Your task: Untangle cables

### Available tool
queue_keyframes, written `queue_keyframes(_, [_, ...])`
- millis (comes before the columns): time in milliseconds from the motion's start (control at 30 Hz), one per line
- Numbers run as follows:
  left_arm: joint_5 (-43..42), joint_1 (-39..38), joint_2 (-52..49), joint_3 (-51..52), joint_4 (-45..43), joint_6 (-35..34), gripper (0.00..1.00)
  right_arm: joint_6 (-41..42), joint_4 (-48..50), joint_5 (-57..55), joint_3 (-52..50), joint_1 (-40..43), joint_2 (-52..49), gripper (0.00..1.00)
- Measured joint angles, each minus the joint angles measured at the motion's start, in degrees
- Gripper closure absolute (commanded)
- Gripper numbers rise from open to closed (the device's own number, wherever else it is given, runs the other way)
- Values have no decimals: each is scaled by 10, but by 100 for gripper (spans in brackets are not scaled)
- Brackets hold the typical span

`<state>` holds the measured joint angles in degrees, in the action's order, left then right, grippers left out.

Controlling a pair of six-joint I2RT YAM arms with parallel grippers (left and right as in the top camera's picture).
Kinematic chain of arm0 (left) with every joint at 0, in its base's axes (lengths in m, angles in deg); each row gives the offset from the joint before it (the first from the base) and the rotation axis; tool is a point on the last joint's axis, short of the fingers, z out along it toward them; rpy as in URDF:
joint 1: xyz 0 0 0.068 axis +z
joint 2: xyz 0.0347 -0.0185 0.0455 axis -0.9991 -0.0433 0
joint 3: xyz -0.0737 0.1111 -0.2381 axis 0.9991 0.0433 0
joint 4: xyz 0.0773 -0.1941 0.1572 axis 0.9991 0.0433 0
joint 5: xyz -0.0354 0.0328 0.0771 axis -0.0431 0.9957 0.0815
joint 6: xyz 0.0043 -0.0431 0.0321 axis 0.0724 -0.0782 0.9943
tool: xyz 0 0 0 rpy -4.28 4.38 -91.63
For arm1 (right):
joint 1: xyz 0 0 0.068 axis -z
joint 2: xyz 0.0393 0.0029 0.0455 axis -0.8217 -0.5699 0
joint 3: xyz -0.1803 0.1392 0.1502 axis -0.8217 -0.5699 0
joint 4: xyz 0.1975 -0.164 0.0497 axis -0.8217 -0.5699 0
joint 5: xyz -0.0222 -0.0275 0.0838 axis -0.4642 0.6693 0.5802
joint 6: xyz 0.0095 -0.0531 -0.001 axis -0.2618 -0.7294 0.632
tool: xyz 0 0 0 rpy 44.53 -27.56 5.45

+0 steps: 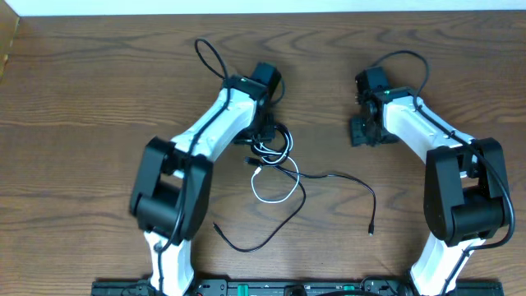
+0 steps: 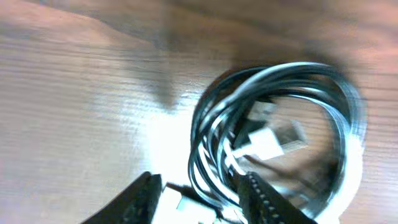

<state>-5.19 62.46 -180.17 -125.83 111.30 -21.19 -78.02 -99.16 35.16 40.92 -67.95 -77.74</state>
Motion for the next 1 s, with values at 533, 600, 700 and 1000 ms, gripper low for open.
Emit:
queue_keyframes(533, [-21,113,56,-14,91,-75,52,-158,200,271,30,-70,-1,47])
queue_keyframes(600, [-30,125,56,-13,96,-73,52,-175,222,266,31,-88,-14,48])
queue_keyframes(700, [-35,134,56,-5,99,-73,52,-212,241,249,31,-113,-38,48])
queue_keyframes(1000, [-44,123,56,8,102,-70,51,-262,215,193,37,-147,-75,61])
